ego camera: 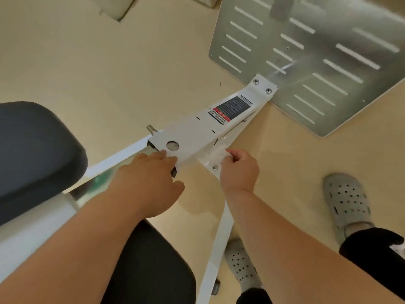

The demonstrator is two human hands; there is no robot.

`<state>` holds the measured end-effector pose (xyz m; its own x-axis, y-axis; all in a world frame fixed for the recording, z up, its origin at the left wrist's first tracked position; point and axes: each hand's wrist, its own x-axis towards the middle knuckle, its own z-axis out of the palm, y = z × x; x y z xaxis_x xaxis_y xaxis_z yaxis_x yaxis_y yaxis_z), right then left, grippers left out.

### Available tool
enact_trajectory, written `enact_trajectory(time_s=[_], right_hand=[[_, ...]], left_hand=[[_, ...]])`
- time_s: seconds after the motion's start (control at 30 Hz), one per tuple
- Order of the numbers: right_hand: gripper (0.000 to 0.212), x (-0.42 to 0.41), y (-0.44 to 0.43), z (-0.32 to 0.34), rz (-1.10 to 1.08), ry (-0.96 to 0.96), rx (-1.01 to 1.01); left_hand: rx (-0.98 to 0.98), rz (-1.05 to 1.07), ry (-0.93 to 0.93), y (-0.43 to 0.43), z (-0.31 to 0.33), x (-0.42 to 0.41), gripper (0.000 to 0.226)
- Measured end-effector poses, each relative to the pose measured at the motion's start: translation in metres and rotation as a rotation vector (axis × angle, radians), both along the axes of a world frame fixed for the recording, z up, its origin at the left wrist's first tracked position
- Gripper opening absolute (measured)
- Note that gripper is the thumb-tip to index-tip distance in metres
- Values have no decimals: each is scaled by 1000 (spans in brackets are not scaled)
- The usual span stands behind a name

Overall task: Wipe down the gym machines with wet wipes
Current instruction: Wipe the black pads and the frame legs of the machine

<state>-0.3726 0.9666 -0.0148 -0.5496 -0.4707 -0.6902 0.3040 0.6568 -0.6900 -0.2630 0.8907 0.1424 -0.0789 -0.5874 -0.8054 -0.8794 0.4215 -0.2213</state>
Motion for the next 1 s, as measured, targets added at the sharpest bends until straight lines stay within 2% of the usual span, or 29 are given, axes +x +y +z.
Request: enact_trajectory(time_s=[0.1, 0.2, 0.33, 0.43, 0.53, 0.77, 1.0], right_hand=[[39, 30, -3, -8, 70, -105, -134], [42, 61, 8, -2, 134, -125, -248], [40, 84, 30, 9, 120, -223, -320], [55, 96, 36, 6, 129, -323, -376], [67, 95, 22, -9, 98, -338, -348], [70, 76, 1, -24, 10, -358, -338], [74, 121, 49, 9, 143, -400, -556]], left_hand=[[53, -7, -31, -6, -12, 1, 44], [69, -57, -67, -4, -18, 6, 26], [16, -74, -1, -2, -17, -1, 36], [8, -65, 2, -1, -20, -4, 38], [-2, -74, 4, -2, -23, -2, 40], [16, -58, 38, -5, -28, 6, 38], [44, -123, 33, -7, -32, 9, 36]])
